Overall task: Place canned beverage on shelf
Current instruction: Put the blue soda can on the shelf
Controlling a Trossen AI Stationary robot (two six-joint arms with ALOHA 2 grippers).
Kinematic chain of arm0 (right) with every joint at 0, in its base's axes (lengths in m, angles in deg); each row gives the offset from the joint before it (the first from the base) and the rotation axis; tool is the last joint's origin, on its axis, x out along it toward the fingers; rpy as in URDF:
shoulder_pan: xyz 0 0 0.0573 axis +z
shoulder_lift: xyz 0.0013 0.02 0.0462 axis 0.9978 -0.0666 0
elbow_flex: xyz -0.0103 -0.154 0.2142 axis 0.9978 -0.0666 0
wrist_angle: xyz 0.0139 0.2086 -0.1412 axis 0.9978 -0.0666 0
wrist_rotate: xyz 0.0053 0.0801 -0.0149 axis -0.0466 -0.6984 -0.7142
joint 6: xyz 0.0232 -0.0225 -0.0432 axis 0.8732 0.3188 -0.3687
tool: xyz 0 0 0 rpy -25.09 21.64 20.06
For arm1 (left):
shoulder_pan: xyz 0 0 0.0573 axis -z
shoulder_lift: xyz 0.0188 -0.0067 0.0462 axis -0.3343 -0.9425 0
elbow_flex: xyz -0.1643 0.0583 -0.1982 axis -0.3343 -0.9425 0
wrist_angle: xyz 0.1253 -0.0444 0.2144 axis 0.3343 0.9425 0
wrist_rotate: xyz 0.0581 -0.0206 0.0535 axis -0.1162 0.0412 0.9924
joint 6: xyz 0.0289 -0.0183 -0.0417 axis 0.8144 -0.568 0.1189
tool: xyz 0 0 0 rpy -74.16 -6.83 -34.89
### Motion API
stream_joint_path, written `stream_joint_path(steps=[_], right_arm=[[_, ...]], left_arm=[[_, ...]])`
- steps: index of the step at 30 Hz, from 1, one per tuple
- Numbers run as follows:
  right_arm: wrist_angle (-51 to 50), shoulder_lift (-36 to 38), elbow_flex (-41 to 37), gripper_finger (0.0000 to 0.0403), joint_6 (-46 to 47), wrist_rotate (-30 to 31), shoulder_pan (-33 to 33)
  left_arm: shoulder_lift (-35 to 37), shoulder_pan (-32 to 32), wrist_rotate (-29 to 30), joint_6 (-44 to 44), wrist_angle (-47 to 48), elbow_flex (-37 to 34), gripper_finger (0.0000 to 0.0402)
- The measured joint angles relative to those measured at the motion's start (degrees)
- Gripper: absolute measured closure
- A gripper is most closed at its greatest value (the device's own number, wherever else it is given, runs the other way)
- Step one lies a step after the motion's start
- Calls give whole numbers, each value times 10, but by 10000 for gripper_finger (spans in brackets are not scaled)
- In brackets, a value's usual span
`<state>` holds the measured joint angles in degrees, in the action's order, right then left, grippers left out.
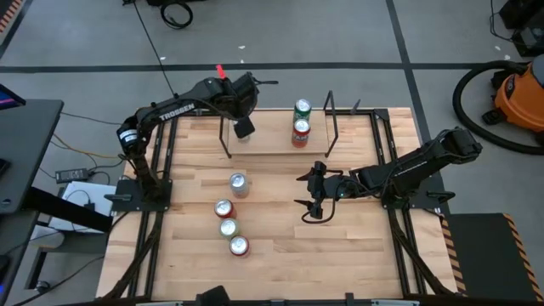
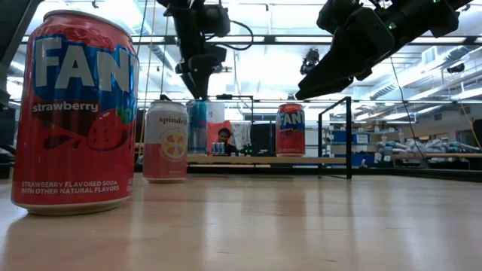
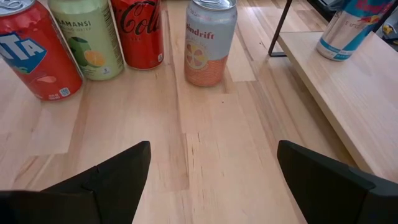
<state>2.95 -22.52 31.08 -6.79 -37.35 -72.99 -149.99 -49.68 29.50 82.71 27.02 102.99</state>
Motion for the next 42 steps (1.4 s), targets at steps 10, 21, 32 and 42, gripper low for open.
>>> stream_joint_path(steps=[10, 21, 32, 42], right_arm=[[0, 0, 0, 41, -1, 0, 0], [2, 0, 0, 41, 0, 0, 0], [18, 0, 0, 41, 0, 0, 11], [21, 0, 0, 41, -1, 0, 13]], left_arm=[[0, 2, -23, -42, 20, 0, 86], [2, 1, -26, -105, 48, 13, 86], [2, -51, -126, -126, 92, 86, 86], [-27, -67, -131, -126, 91, 85, 86]])
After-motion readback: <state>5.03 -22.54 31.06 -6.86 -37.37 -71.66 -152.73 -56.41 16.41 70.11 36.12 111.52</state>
